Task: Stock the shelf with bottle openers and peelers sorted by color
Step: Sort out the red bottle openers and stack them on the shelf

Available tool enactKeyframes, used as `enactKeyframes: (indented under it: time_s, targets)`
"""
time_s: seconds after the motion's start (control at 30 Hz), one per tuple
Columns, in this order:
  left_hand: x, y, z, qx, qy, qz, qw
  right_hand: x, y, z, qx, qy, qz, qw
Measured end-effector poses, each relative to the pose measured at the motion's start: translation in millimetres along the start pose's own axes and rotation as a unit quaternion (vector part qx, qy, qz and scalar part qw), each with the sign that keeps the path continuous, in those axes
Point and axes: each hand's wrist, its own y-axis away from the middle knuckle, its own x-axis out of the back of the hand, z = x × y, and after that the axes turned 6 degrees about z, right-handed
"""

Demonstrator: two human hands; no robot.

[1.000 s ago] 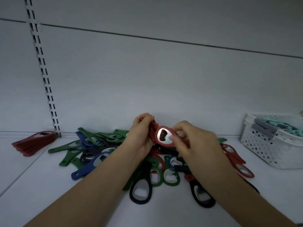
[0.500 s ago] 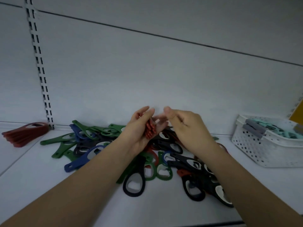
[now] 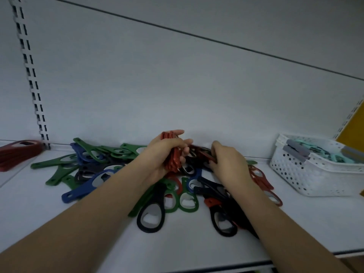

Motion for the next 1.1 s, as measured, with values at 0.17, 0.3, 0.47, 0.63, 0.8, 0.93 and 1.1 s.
enactKeyframes:
  time_s: [0.17,0.3,0.47,0.63,0.8,0.93,1.1]
  targets:
    - [0.9,1.7,1.7,0.024,0.008,-0.008,1.0,5.2,5.8,12.8,-0.032,-0.146,0.066,0.987]
    - [-1.5,2.9,-1.8,0.031,-0.033,-0.004,0.999,4.0,4.4,15.5,-0.025,-0.258,0.102,0.96]
    - [-3.0,2.3,4.5,0.09,0.059,-0.013,0.994,19.6,0.4,8.1,-0.01,-0.286,0.165,0.944]
    - [0.3,1.3,6.3,0.101,0.129,-0.049,0.985,37.7,-12.4,-15.5,0.084,-0.274,0.053,0.957]
    - [2.5,3.9,9.2,0.11,0.081,-0.086,0.987,59.6,-23.6,-16.8,0.087,-0.249,-0.122,0.957]
    - [5.0,1.1,3.3,0.078,0.038,-0.083,0.993,62.2,-22.8,-15.2,0.089,-0.268,-0.14,0.949]
    - [4.5,0.4,1.3,0.062,0.011,-0.064,0.996,44.4,-10.2,-24.5,0.038,-0.243,-0.024,0.969]
